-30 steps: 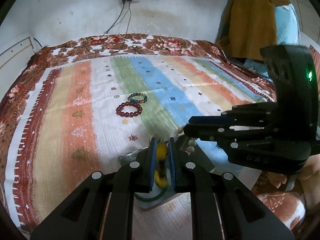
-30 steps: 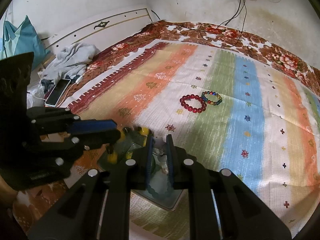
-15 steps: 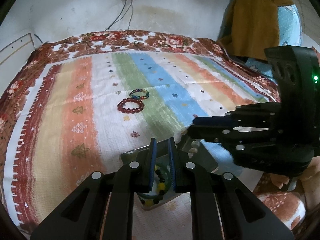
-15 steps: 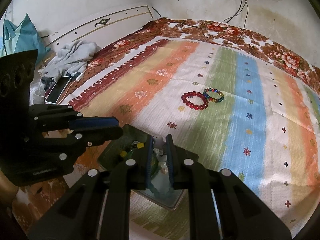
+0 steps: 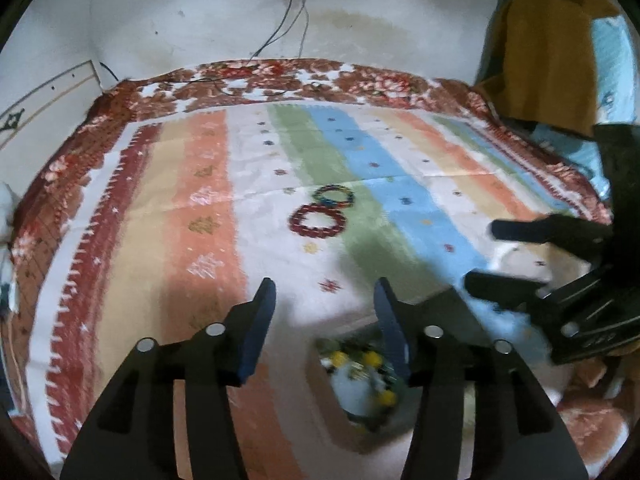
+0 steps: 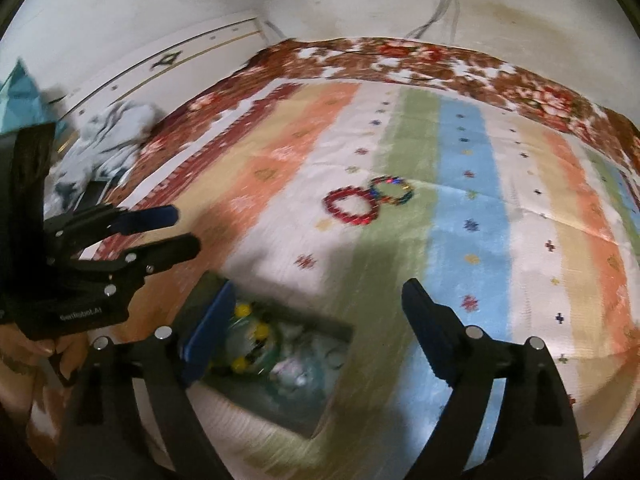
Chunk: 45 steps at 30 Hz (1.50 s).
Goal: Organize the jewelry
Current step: 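Move both grippers toward the dark red and multicolour bead bracelets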
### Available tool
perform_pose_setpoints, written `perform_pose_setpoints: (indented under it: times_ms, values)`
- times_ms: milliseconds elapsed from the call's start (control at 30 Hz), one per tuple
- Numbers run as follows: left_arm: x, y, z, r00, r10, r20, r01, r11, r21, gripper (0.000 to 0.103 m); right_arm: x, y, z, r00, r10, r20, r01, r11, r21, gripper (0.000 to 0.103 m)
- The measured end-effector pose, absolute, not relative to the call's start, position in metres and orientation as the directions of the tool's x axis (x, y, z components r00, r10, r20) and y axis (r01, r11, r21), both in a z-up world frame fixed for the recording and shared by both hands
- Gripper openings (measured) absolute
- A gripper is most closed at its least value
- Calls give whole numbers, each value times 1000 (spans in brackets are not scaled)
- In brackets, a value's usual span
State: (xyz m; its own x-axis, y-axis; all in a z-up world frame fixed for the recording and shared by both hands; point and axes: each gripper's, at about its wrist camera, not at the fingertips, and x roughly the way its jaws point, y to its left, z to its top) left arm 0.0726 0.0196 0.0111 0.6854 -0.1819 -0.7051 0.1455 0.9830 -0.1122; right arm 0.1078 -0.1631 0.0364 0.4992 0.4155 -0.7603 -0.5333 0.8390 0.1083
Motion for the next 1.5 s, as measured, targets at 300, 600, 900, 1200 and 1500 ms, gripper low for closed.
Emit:
perform_pose_setpoints:
  times_ms: [300, 600, 900, 1200, 1500]
  values:
    - [118, 22, 2, 688, -117, -716, 119, 992, -48, 72, 169, -173, 34, 612, 286, -737, -372, 927, 51, 92]
    - [154, 20, -6, 681, -105, -724, 128, 991, -23, 86, 208, -163, 17, 597, 229, -769, -347, 938, 10, 92]
    - [174, 22, -9, 703, -72, -708, 100, 995, -2, 93, 229, -158, 8, 578, 222, -785, -350, 937, 7, 92]
    - [198, 28, -19, 700, -35, -713, 67, 998, 16, 96, 261, -163, -9, 532, 247, -810, -316, 945, 81, 92]
    - [214, 28, -30, 684, -35, -728, 77, 997, 24, 96, 275, -159, -20, 533, 201, -822, -316, 948, 27, 92]
